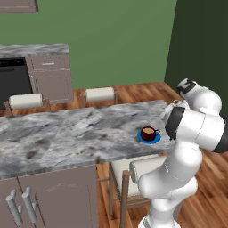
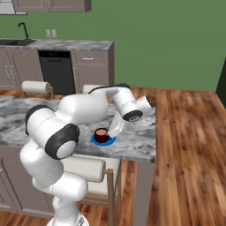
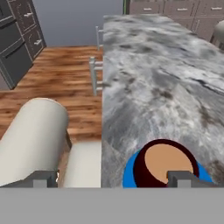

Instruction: Pick the cup of tea, navigate to the dining table, and place it on the saucer.

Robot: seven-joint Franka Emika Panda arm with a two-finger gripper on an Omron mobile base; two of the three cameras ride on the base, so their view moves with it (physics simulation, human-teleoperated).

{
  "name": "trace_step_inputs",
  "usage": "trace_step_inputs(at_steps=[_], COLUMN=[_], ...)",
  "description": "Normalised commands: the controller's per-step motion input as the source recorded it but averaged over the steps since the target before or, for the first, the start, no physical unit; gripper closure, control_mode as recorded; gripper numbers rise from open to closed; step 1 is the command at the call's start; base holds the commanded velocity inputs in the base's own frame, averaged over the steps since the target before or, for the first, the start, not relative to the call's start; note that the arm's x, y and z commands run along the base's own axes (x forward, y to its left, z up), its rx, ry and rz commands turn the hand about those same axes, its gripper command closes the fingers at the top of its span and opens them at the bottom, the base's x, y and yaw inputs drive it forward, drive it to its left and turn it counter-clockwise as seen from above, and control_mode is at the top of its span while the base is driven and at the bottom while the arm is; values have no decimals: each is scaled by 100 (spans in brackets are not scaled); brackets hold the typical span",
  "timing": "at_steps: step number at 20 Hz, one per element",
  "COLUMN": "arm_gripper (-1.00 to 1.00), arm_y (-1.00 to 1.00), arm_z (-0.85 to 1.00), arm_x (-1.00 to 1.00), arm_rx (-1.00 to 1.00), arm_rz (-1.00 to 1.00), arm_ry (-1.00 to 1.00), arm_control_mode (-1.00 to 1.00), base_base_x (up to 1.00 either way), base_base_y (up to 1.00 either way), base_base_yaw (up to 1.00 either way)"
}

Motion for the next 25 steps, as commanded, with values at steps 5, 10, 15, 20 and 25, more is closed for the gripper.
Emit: trace_step_inputs(at_steps=[5,10,15,20,25], arm_gripper=[-100,-100,-100,-100,-100], arm_y=[0,0,0,10,29], arm_z=[59,56,52,55,54], arm_x=[-68,-84,-94,-92,-77], arm_rx=[0,0,0,0,-1], arm_rz=[0,0,-1,-3,-7], arm_ry=[-2,-3,-1,-2,-3], arm_control_mode=[-100,-100,-100,-100,-100], base_base_x=[0,0,0,0,0], base_base_y=[0,0,0,0,0], base_base_yaw=[0,0,0,0,0])
